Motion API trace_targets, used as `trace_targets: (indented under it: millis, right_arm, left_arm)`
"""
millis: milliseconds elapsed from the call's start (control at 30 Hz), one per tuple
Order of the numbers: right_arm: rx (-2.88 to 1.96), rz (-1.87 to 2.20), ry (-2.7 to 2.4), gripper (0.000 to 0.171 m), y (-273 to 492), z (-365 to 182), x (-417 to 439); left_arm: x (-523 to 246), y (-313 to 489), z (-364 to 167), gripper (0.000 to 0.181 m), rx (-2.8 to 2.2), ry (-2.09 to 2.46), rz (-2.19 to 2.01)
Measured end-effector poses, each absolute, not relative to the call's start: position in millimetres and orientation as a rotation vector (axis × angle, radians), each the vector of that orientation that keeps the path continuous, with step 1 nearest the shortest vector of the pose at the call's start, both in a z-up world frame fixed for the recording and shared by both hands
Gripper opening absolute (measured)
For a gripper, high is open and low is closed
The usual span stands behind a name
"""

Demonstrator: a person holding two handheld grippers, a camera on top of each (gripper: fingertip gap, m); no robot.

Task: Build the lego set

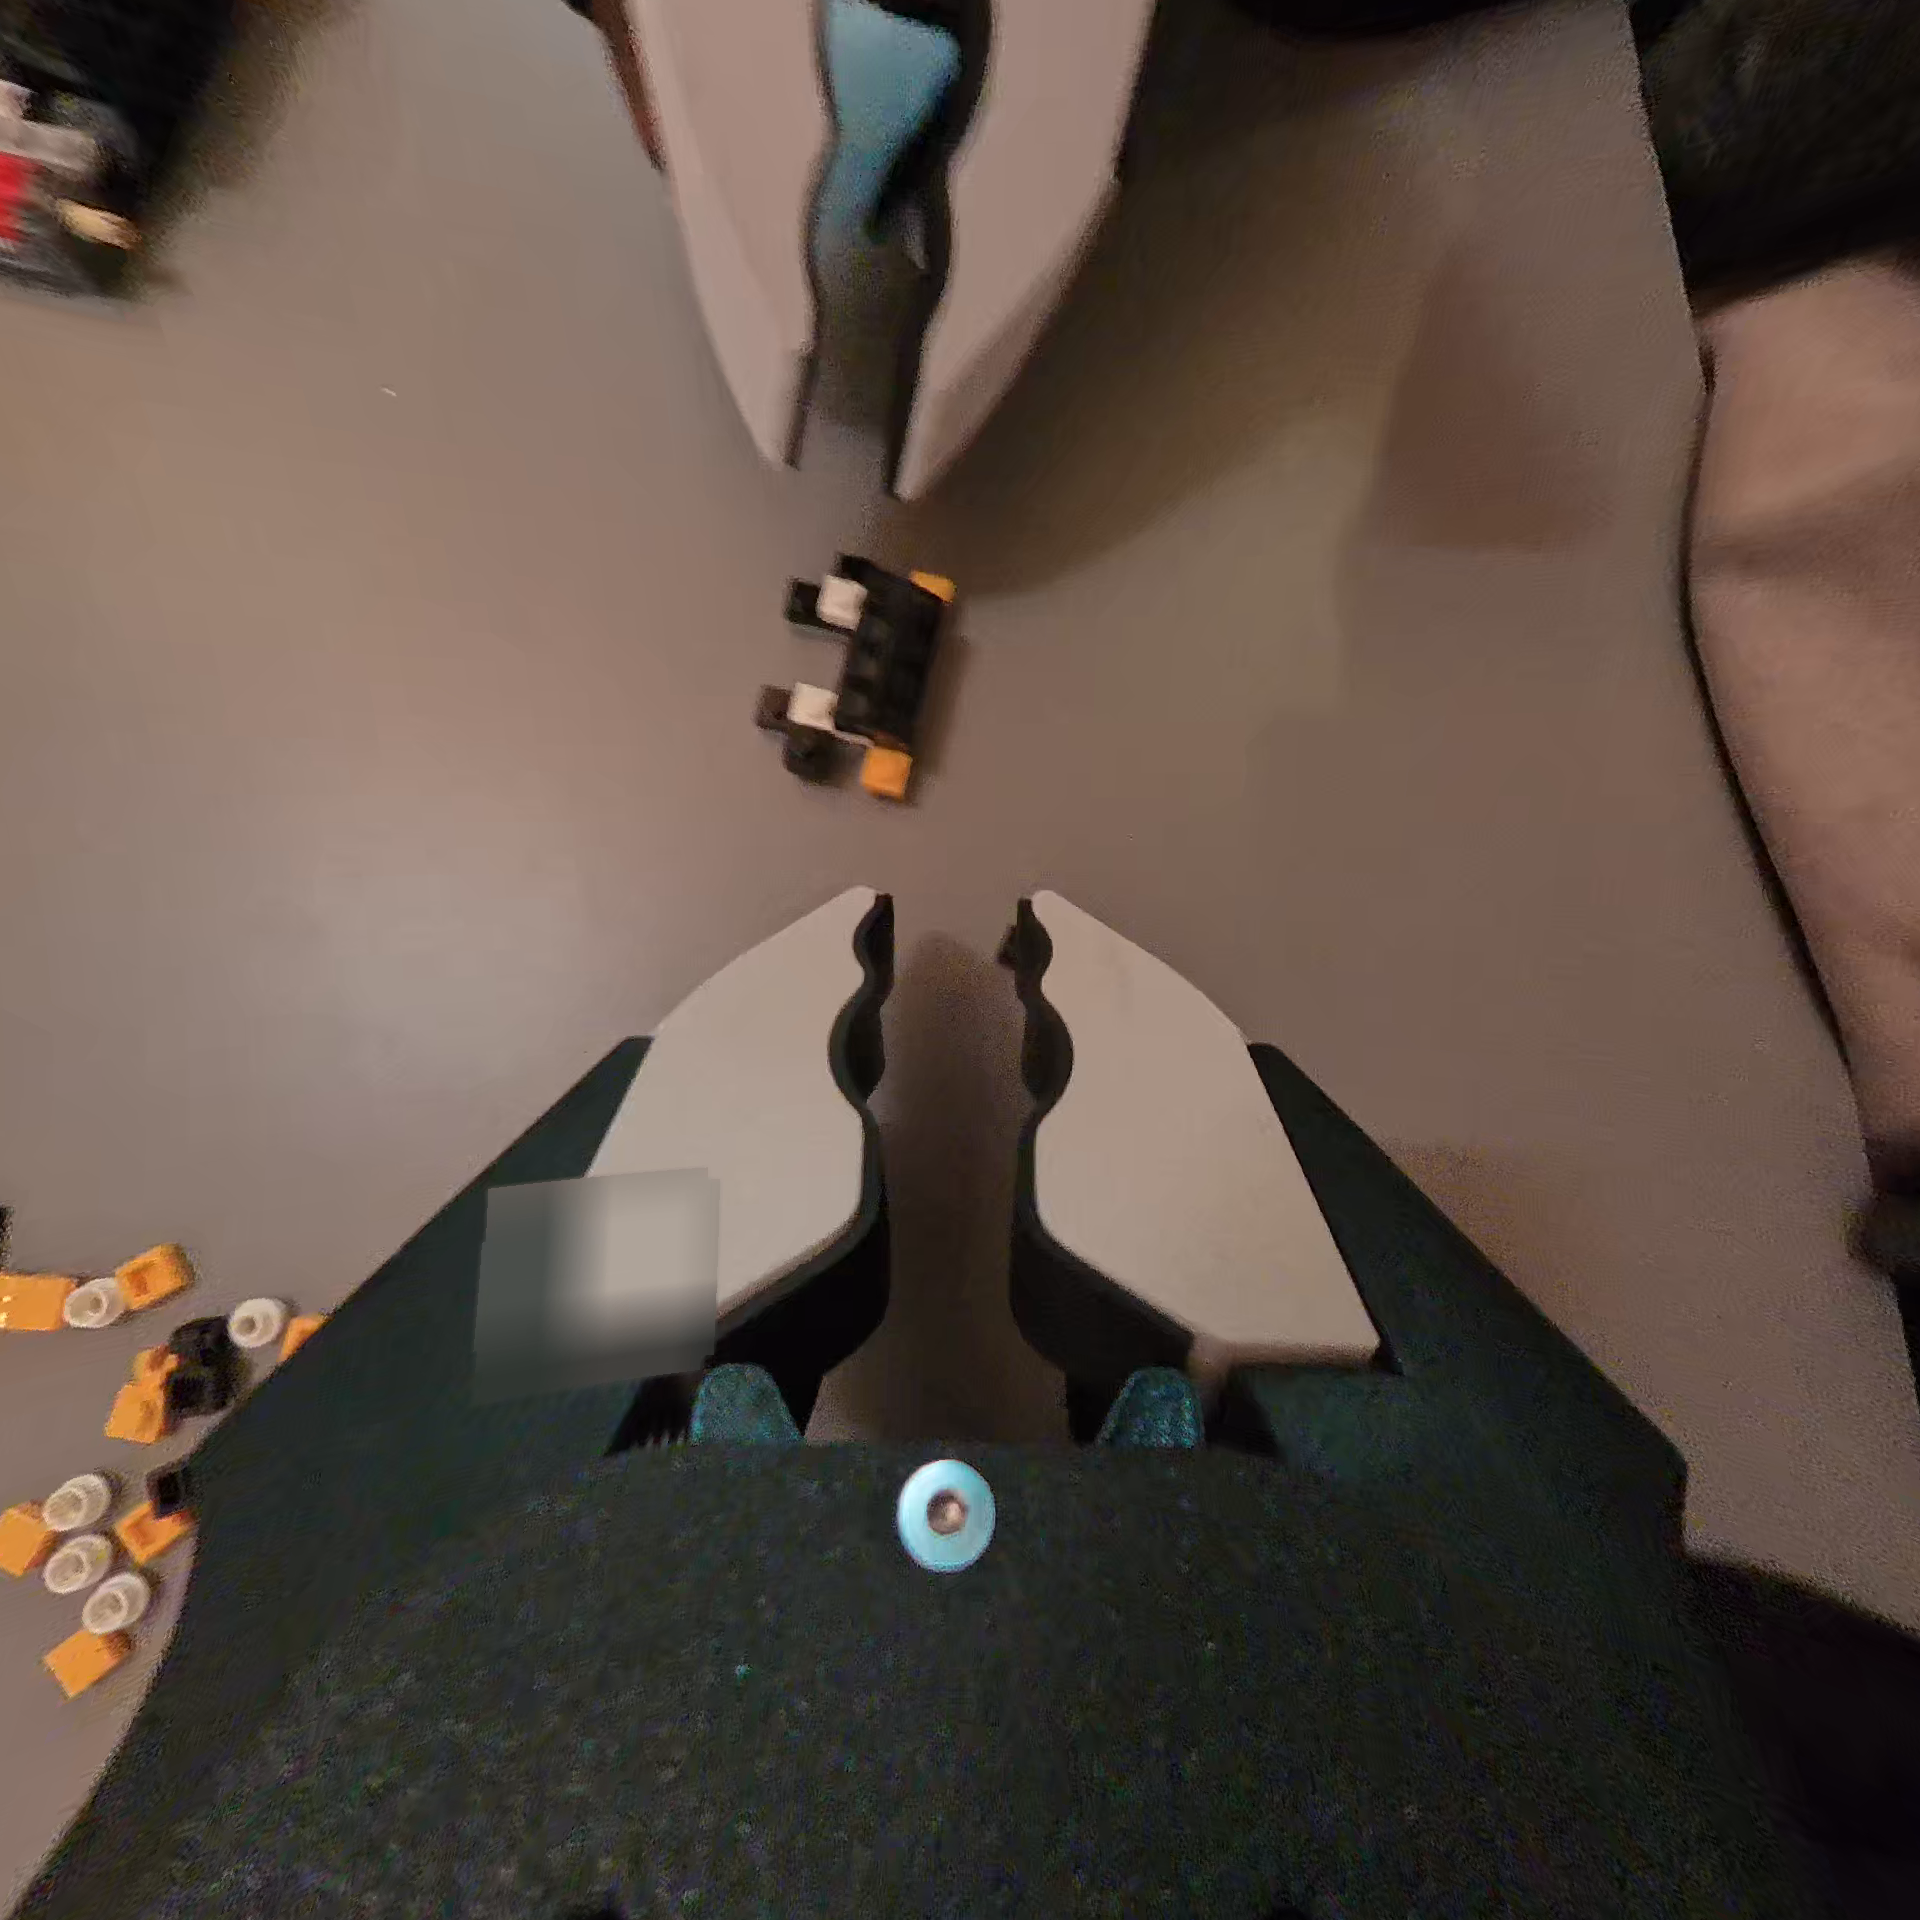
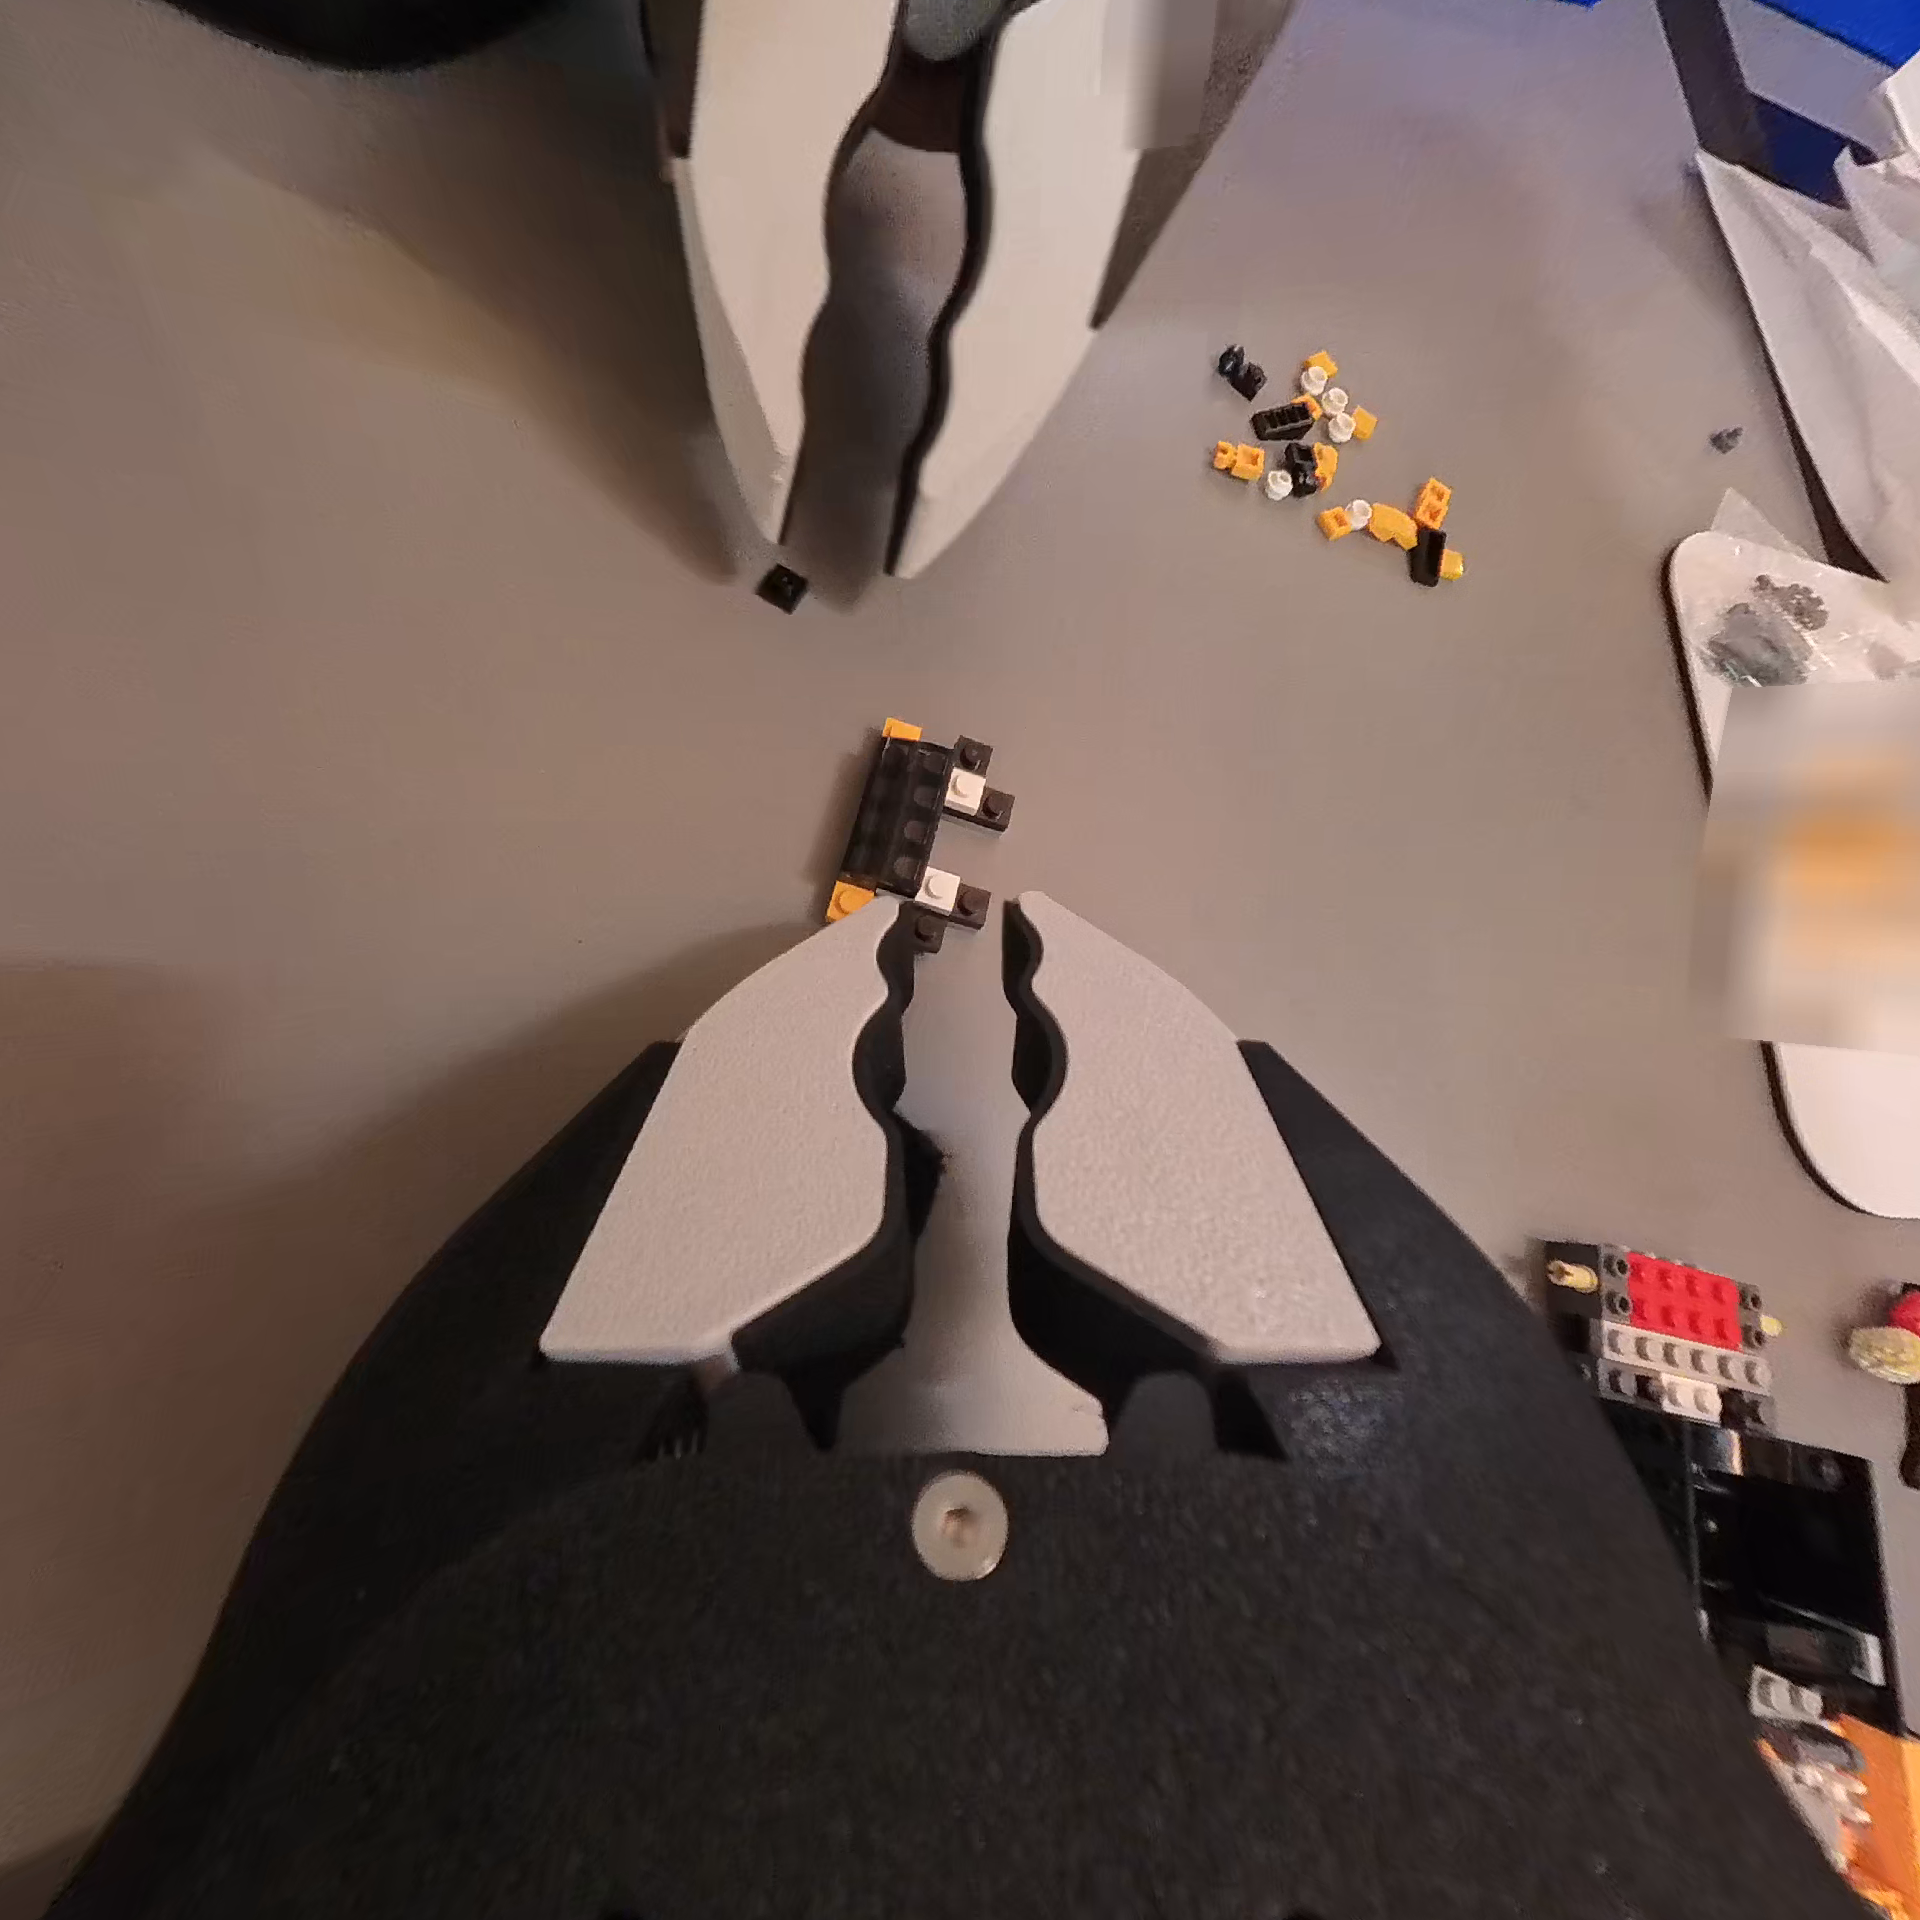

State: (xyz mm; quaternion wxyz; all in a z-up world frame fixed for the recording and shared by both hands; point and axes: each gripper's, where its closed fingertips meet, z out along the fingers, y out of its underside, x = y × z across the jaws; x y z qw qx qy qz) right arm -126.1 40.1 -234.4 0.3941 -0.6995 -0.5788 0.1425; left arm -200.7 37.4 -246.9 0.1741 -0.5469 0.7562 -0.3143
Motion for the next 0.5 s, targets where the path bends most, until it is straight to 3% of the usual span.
trace_targets:
  millis: [500]
  right_arm:
    - [-1.734,0.538,-1.475,0.012,22,-229,-148]
  left_arm:
    - [-206,30,-263,0.007,-1.505,2.276,-0.751]
